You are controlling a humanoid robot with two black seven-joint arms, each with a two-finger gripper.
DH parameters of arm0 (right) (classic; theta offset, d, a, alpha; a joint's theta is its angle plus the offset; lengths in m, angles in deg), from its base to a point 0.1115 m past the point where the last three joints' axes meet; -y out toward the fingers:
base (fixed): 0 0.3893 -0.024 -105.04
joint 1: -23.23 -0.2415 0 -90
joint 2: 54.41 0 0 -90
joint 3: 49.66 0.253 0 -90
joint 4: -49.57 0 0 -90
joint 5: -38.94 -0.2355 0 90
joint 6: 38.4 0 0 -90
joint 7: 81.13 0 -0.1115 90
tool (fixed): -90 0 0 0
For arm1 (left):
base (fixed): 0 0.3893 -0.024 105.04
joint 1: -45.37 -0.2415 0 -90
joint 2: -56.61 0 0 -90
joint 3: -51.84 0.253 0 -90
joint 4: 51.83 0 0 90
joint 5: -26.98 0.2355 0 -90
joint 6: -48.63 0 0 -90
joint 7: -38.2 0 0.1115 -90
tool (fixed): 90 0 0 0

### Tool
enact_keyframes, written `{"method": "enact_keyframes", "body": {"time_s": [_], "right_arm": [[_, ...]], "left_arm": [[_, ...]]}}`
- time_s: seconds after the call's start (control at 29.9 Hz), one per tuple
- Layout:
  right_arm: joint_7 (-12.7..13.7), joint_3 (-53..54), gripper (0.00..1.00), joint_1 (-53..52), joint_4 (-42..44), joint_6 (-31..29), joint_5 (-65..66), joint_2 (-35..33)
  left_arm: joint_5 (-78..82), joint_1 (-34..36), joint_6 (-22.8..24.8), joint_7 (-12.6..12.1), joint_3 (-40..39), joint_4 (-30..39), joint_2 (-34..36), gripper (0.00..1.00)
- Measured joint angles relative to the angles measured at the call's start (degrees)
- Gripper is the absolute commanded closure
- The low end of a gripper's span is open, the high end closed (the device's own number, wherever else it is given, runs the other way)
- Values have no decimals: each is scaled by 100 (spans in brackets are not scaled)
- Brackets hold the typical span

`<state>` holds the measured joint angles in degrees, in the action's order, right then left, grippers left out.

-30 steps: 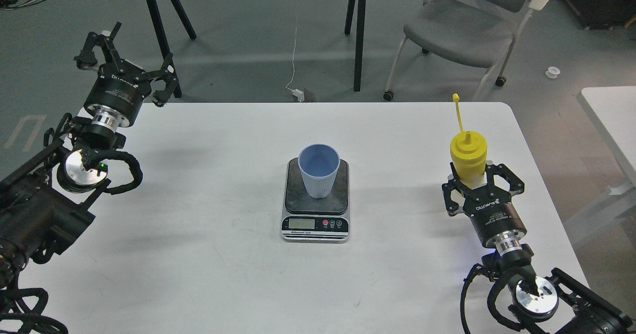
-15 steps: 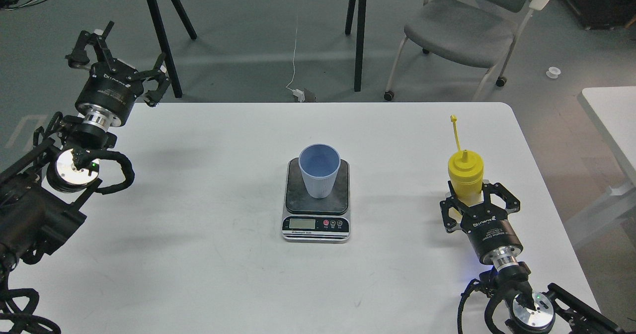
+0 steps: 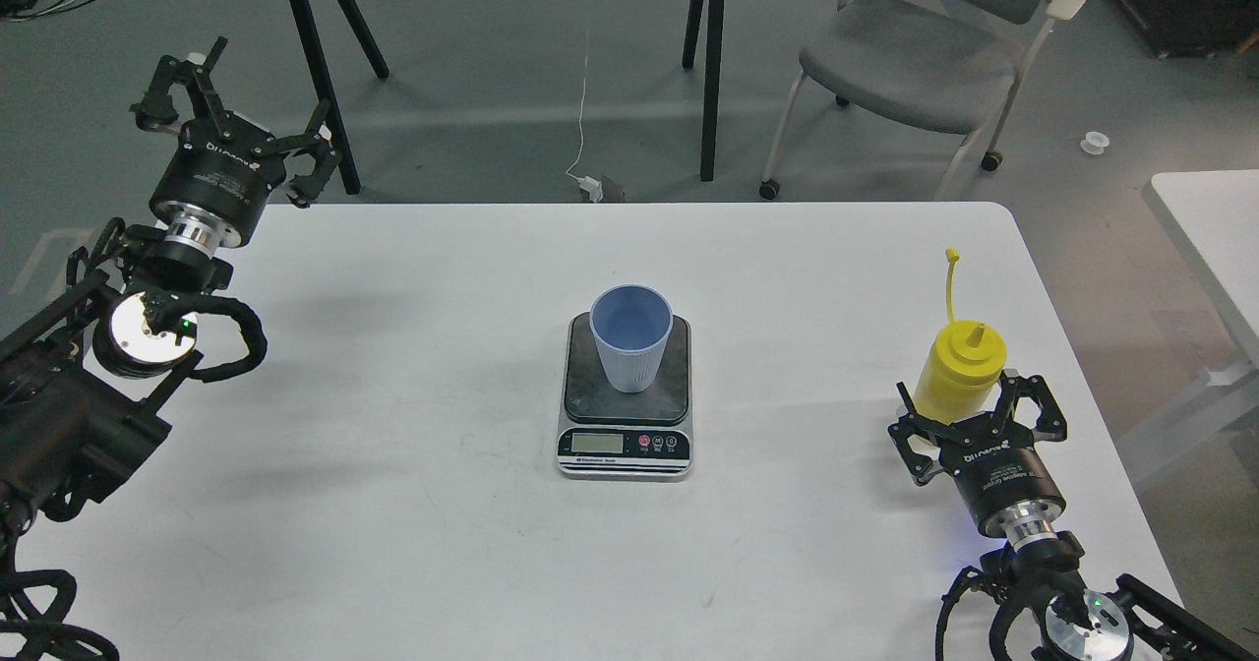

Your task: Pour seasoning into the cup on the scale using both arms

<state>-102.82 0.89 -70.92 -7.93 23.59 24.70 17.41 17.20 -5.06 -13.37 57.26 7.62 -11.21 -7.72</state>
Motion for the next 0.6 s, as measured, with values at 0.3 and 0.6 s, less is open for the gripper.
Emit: {"method": "enact_keyframes", "body": {"time_s": [0.3,0.6], "right_arm": [[-27,13,1,393,-44,0,0,-181],[-13,-5,1,1186,-378,0,0,-575]], "left_arm": [[-5,0,0,0,-8,0,-1,0],[-8,-96,0,26,-23,84,-1,0]]}}
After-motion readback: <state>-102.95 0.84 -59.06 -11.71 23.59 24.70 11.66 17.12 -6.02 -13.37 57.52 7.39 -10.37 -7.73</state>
